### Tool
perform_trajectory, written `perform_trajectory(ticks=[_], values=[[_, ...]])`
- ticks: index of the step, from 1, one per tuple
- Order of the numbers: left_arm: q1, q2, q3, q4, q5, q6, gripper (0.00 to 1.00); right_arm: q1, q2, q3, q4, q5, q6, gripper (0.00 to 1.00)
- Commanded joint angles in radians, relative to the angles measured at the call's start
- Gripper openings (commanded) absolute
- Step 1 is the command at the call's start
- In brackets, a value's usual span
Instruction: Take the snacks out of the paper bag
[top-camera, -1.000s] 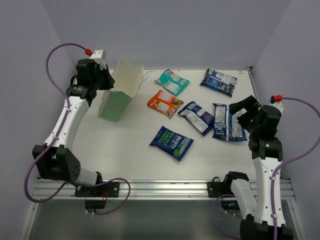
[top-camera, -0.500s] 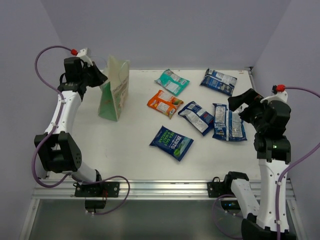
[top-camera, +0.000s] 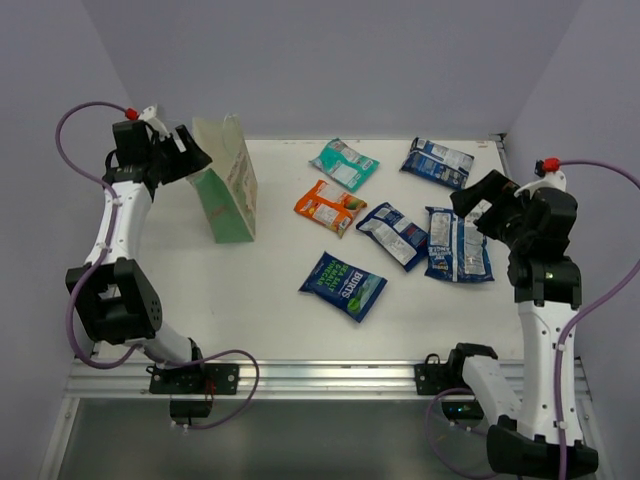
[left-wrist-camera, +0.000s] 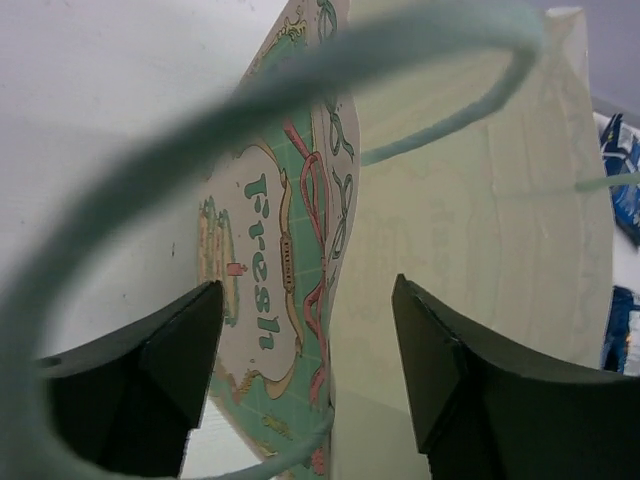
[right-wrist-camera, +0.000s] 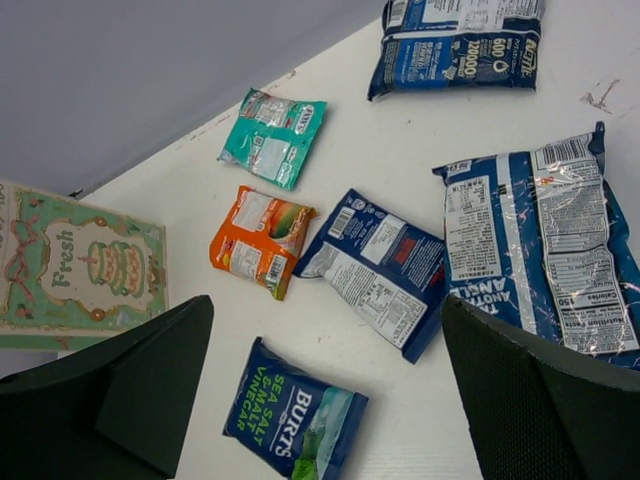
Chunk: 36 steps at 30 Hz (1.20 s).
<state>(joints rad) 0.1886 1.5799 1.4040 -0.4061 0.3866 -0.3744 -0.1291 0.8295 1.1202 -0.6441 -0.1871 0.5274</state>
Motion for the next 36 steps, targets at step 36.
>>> perform_trajectory(ticks=[36], values=[[-0.347,-0.655,0.446,-0.356,-0.597,0.319,1.0,0.309,-0.326,0.477,0.084,0.426,-0.506,0.99]])
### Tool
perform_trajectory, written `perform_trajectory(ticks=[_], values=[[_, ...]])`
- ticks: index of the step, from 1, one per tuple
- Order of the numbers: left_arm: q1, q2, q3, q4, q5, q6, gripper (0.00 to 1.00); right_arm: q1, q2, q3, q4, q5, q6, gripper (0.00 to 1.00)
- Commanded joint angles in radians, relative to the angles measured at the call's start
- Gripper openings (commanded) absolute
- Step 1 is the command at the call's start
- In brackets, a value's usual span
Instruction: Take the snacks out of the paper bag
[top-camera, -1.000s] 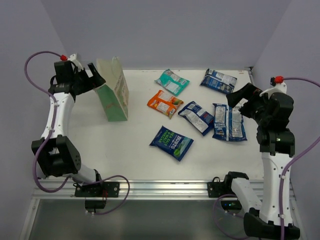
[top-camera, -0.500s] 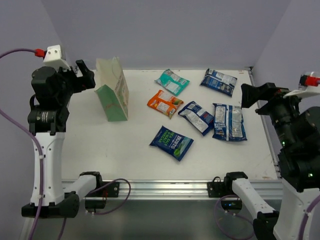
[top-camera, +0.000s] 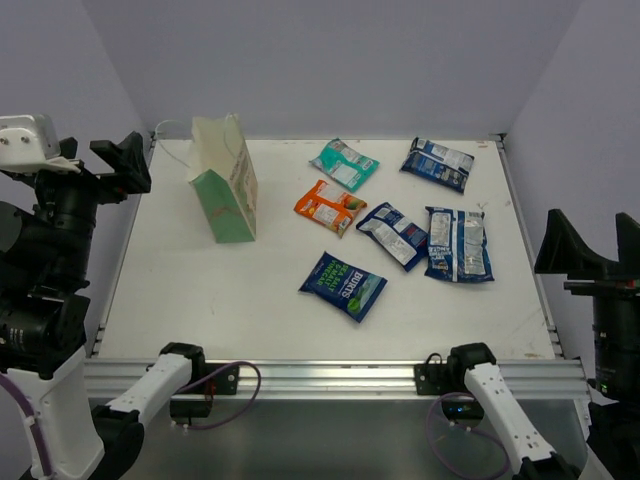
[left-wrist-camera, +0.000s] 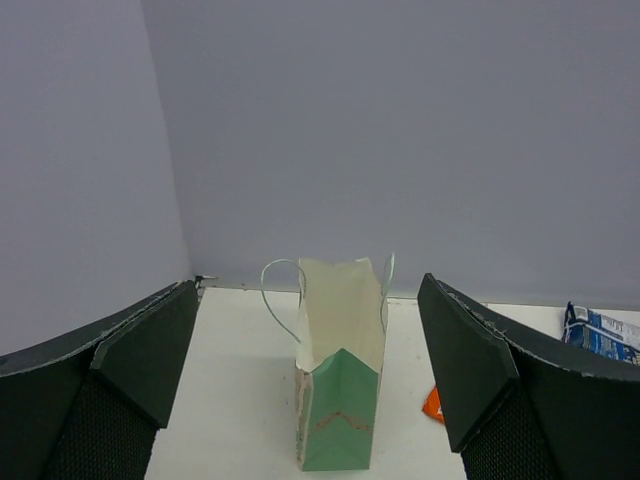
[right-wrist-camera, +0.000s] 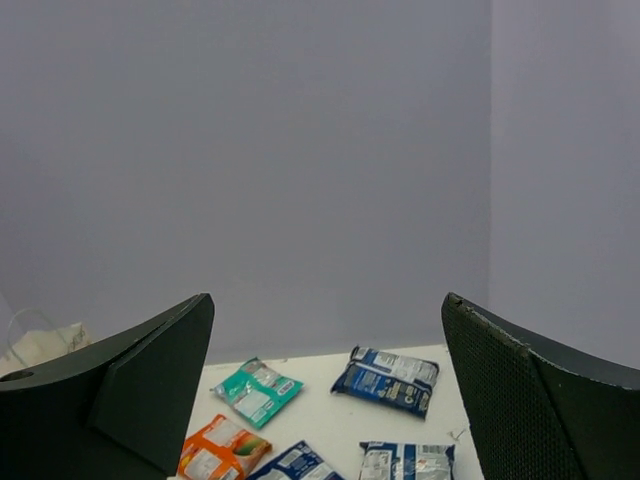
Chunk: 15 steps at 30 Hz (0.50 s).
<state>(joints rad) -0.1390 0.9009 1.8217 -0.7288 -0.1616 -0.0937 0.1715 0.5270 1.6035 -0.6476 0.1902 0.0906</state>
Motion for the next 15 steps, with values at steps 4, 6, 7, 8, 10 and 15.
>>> perform_trajectory(ticks=[4,6,7,8,10,15], values=[[-0.046,0.033,0.053,-0.037,-0.079,0.038,1.0,0.01,-0.054,-0.008,0.101,0.066,-0.083,0.99],[-0.059,0.042,0.054,-0.038,-0.095,0.043,1.0,0.01,-0.058,-0.014,0.1,0.068,-0.083,0.99],[-0.071,0.044,0.06,-0.04,-0.104,0.043,1.0,0.01,-0.058,-0.017,0.101,0.066,-0.083,0.99],[-0.076,0.046,0.063,-0.04,-0.119,0.049,1.0,0.008,-0.058,-0.02,0.1,0.066,-0.083,0.99],[-0.092,0.055,0.079,-0.04,-0.134,0.051,1.0,0.01,-0.058,-0.02,0.097,0.066,-0.083,0.99],[-0.106,0.066,0.08,-0.038,-0.136,0.054,1.0,0.01,-0.055,-0.025,0.1,0.066,-0.081,0.99]])
